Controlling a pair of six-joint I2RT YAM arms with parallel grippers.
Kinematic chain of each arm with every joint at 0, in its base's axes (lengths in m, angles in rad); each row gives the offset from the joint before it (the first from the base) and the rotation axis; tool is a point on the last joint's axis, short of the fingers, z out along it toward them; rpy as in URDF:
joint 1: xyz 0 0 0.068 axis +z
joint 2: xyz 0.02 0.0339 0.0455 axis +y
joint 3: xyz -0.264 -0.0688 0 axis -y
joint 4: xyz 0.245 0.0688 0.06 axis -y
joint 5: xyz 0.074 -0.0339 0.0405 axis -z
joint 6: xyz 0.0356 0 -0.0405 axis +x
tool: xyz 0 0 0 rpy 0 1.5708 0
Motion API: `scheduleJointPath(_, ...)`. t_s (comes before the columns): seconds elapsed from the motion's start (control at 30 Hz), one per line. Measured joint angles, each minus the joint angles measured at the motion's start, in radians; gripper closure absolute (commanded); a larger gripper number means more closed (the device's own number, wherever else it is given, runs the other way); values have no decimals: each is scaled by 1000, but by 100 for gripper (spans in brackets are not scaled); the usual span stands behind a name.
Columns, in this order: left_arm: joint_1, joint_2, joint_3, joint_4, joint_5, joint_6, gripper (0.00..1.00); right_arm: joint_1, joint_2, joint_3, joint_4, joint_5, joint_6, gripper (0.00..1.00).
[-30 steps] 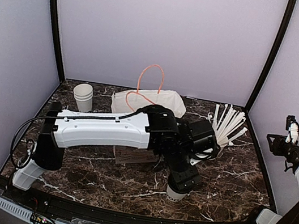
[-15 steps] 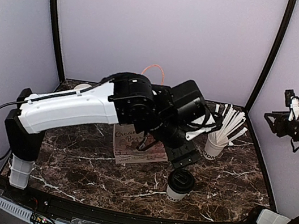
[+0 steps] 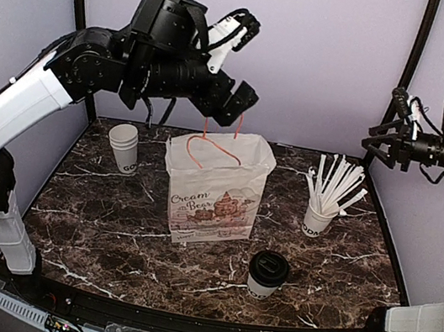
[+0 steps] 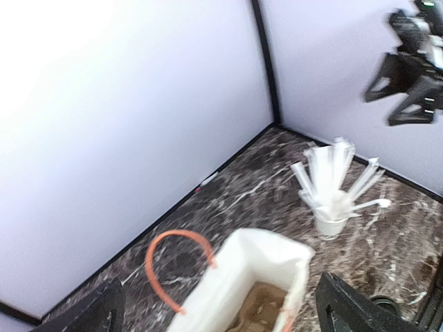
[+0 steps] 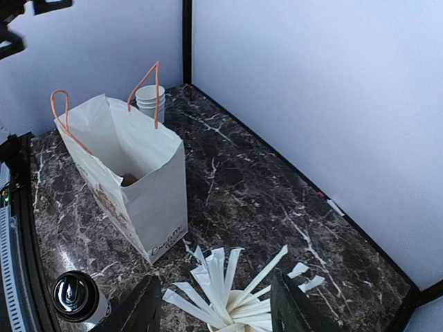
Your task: Pack the takeout coffee
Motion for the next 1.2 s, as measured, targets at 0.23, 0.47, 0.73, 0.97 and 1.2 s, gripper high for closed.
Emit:
scheduleJointPath(0.23, 302, -182, -356, 42, -13, -210, 1, 296, 121, 32, -113, 108, -147, 38)
scheduleJointPath(0.47, 446, -314, -563, 30, 77, -403, 1, 653, 172, -109, -188, 309, -294, 26)
scheduleJointPath(0.73, 464, -387, -673, 6, 116, -528, 1, 851, 167, -269, -197, 481, -320, 20)
scheduleJointPath(0.97, 464, -450, -676, 6, 119, -566, 1, 960, 159, -324, -167, 578, -286, 19)
scheduleJointPath(1.2, 464, -449, -684, 1, 137, -575, 1, 1037, 177, -328, -117, 645, -243, 19)
